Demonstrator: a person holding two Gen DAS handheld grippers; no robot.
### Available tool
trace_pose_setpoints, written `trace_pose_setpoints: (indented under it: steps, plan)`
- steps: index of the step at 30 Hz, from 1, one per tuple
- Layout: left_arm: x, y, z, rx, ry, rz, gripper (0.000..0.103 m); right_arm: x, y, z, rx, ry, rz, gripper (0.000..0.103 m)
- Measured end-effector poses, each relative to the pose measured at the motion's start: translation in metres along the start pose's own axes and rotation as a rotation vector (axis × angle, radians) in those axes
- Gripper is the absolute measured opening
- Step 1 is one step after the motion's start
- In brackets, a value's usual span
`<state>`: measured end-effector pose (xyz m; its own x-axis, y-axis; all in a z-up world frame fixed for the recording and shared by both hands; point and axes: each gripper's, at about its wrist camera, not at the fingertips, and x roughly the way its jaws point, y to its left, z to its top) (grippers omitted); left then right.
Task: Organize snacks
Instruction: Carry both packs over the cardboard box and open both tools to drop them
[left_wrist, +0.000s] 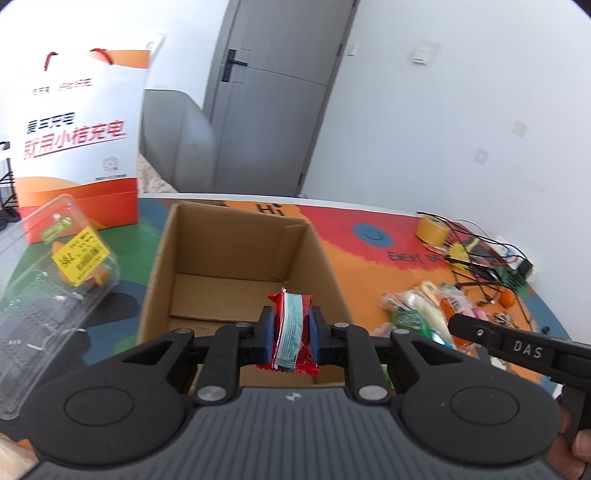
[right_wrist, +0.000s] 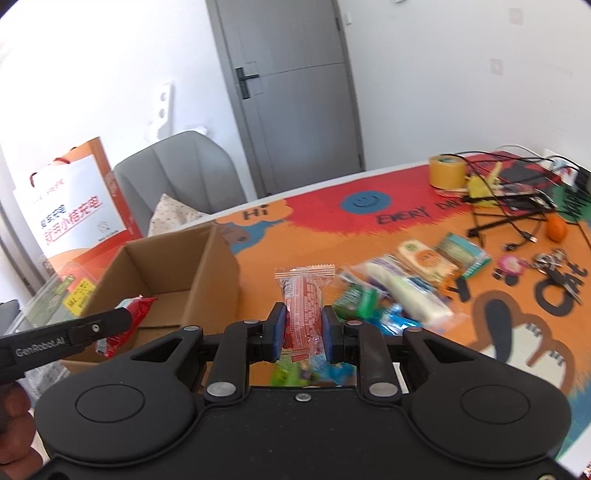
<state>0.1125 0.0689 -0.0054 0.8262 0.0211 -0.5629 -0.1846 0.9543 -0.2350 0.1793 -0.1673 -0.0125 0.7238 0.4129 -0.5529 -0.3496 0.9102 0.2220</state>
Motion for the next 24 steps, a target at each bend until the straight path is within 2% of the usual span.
trace_pose_setpoints:
  steps: [12,24]
  plan:
    - [0.017,0.03,0.011,-0.053,0.036,0.108,0.018,0.022,0.032,0.02,-0.052,0.009,0.113,0.022]
    - [0.016,0.042,0.022,-0.107,0.023,0.146,0.022,0.044,0.058,0.029,-0.086,0.025,0.183,0.022]
